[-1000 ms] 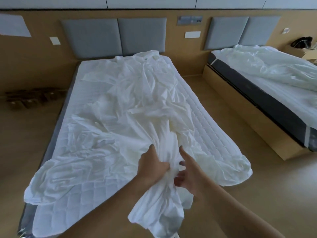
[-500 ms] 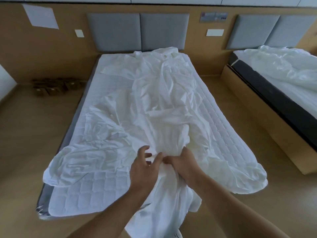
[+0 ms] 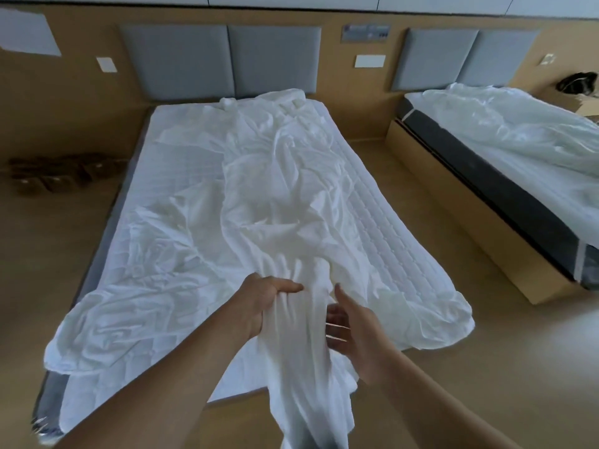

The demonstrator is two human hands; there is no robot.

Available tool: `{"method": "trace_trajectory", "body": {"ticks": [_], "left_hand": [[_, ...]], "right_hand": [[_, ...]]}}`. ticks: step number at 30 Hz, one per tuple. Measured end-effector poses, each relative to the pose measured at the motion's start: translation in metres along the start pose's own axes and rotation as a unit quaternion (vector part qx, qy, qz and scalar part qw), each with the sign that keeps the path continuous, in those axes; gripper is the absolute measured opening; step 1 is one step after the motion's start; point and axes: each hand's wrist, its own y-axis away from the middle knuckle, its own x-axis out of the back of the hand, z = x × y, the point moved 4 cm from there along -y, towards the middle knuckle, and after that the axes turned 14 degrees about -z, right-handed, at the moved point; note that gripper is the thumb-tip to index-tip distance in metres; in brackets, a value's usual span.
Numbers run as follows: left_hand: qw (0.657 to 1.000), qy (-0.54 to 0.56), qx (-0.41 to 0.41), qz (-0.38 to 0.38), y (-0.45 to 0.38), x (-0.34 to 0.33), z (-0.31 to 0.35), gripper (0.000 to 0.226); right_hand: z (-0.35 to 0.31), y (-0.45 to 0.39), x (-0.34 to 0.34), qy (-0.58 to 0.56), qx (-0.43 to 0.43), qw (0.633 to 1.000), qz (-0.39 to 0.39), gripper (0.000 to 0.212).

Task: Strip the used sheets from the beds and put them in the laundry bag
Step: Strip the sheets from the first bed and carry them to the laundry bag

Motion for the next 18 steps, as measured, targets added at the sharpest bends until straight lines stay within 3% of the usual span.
{"method": "trace_trajectory", "body": {"ticks": [3, 5, 7, 9, 13, 16, 18], "left_hand": [[0.997, -0.069, -0.014, 0.029, 0.009, -0.004, 0.004, 0.067], [0.995, -0.100, -0.003, 0.024, 0.017, -0.002, 0.002, 0.061], [0.993, -0.120, 0.007, 0.008, 0.024, 0.003, -0.001, 0.066], [0.989, -0.148, 0.015, -0.001, 0.031, 0.009, -0.001, 0.077], [0.990, -0.142, 0.016, 0.016, 0.045, 0.028, -0.003, 0.107], [0.993, -0.107, 0.012, 0.056, 0.055, 0.047, -0.001, 0.082], [0.994, -0.091, 0.005, 0.064, 0.060, 0.056, 0.002, 0.069]], "right_hand": [[0.013, -0.024, 0.036, -0.152, -0.074, 0.984, 0.062, 0.091], [0.016, -0.039, 0.050, -0.133, -0.104, 0.982, 0.086, 0.105], [0.014, -0.056, 0.056, -0.082, -0.107, 0.985, 0.111, 0.106], [0.010, -0.075, 0.053, -0.068, -0.092, 0.986, 0.121, 0.088], [-0.022, -0.096, 0.025, 0.048, -0.042, 0.989, 0.133, 0.031], [-0.099, -0.100, -0.003, 0.175, 0.056, 0.972, 0.148, 0.018], [-0.168, -0.091, -0.023, 0.188, 0.161, 0.958, 0.148, 0.015]]}}
